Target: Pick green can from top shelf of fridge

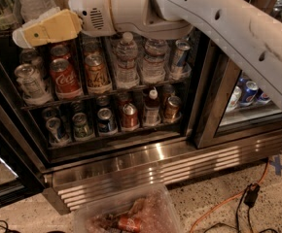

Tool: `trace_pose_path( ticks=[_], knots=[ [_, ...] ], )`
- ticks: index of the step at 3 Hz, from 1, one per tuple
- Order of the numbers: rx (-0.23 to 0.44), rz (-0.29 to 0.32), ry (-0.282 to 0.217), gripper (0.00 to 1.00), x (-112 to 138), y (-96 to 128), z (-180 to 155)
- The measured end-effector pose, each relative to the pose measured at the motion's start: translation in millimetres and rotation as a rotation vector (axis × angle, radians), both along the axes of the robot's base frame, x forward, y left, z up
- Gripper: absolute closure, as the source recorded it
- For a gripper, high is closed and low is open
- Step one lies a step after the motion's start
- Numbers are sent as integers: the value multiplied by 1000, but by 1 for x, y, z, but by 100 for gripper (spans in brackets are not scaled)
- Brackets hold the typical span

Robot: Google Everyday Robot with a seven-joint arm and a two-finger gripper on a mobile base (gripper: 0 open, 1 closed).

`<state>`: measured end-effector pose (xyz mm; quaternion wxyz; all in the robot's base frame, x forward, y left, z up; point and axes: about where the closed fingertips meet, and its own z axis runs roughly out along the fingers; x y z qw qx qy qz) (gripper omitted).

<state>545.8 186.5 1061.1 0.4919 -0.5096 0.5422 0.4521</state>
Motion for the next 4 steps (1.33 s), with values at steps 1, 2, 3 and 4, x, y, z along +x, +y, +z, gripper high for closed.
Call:
trace_pose_path(
  ticks=[1, 2, 3, 4],
  knots=[
    [0, 2, 1, 0, 0, 0, 0],
    [22, 1, -3, 0, -3, 0, 2],
    [77, 37, 0, 0, -17, 3, 8],
    [122, 73, 2, 0, -31, 12, 13]
  ],
)
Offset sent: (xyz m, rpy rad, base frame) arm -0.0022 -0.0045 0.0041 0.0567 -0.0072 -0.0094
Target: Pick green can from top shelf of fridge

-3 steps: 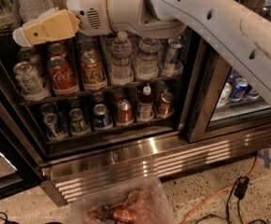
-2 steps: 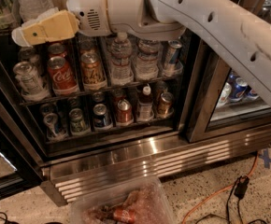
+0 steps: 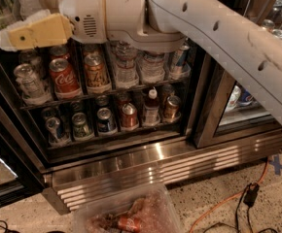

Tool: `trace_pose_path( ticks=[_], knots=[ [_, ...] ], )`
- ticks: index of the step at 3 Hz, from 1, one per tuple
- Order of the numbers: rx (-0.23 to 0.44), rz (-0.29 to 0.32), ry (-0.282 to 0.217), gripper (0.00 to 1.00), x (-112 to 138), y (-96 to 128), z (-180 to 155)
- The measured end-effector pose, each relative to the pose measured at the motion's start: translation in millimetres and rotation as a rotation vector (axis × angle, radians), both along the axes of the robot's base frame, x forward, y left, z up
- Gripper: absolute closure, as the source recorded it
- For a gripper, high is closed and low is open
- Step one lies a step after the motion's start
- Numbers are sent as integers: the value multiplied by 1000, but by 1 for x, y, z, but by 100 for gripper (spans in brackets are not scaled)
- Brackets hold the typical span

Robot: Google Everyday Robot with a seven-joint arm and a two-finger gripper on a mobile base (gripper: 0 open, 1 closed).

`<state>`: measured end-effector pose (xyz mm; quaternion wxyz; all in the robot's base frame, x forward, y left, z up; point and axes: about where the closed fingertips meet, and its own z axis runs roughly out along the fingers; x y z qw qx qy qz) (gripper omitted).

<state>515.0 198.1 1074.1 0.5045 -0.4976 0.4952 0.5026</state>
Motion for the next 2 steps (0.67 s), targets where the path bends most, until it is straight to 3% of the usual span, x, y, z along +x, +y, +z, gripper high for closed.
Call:
trace_pose_path(
  ticks=[2],
  knots=[
    [23, 71, -11, 0, -6, 36, -10]
  ],
)
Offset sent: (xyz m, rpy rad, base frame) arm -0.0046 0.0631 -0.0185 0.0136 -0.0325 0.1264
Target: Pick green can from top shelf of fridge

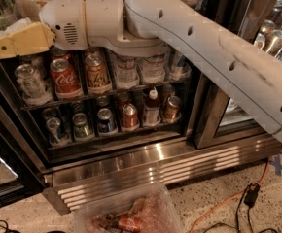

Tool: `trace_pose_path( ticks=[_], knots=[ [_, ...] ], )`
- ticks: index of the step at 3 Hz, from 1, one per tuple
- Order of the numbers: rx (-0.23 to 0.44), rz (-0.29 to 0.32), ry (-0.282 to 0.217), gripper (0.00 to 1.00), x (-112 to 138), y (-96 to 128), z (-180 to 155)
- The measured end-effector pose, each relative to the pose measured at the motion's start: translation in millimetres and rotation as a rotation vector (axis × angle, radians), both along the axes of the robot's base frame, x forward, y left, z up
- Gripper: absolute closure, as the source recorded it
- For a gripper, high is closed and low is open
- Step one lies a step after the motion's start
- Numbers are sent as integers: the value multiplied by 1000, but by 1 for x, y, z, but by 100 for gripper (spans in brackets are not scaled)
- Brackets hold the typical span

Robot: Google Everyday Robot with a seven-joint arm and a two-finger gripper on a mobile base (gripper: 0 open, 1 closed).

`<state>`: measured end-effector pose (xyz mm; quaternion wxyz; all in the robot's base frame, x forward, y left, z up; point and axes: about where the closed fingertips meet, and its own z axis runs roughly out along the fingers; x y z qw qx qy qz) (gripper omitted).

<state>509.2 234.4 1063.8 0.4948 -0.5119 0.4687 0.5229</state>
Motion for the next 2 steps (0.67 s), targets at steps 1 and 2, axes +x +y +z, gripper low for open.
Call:
trace_pose_path(
  ticks=[1, 2],
  knots=[
    [-5, -20, -39, 0, -2, 16, 4],
    [-5, -20, -39, 0, -2, 16, 4]
  ],
)
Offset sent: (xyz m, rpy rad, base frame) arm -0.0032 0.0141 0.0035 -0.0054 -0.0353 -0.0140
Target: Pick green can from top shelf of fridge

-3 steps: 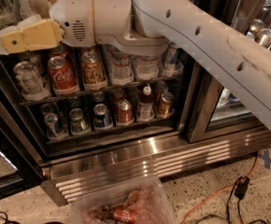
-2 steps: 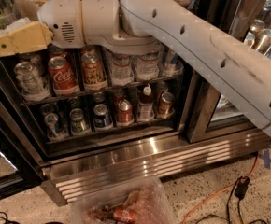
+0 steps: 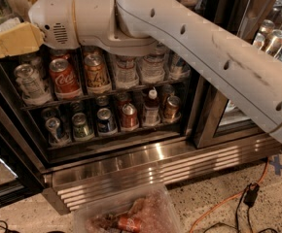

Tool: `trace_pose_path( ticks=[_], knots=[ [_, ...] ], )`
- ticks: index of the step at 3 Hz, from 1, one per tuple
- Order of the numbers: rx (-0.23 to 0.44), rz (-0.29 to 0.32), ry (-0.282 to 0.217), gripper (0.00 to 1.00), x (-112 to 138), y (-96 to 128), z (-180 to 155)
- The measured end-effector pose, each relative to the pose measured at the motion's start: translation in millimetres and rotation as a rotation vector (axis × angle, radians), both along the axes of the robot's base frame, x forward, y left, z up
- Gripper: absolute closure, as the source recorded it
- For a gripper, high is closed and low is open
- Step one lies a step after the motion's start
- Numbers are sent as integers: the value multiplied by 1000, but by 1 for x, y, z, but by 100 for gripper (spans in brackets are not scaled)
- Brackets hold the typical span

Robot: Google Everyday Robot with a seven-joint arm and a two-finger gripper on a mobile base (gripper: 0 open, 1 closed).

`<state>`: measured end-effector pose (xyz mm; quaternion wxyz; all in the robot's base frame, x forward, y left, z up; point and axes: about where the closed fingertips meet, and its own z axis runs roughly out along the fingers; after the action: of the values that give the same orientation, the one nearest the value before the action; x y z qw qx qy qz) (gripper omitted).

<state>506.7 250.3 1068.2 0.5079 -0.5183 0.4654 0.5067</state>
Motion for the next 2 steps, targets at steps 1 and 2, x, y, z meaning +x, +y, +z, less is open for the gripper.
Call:
trace_pose_path(
  ticks=[1, 2],
  knots=[
    [40, 9, 9, 0, 5, 8, -5],
    [77, -3, 12, 0, 11, 16, -9]
  ],
)
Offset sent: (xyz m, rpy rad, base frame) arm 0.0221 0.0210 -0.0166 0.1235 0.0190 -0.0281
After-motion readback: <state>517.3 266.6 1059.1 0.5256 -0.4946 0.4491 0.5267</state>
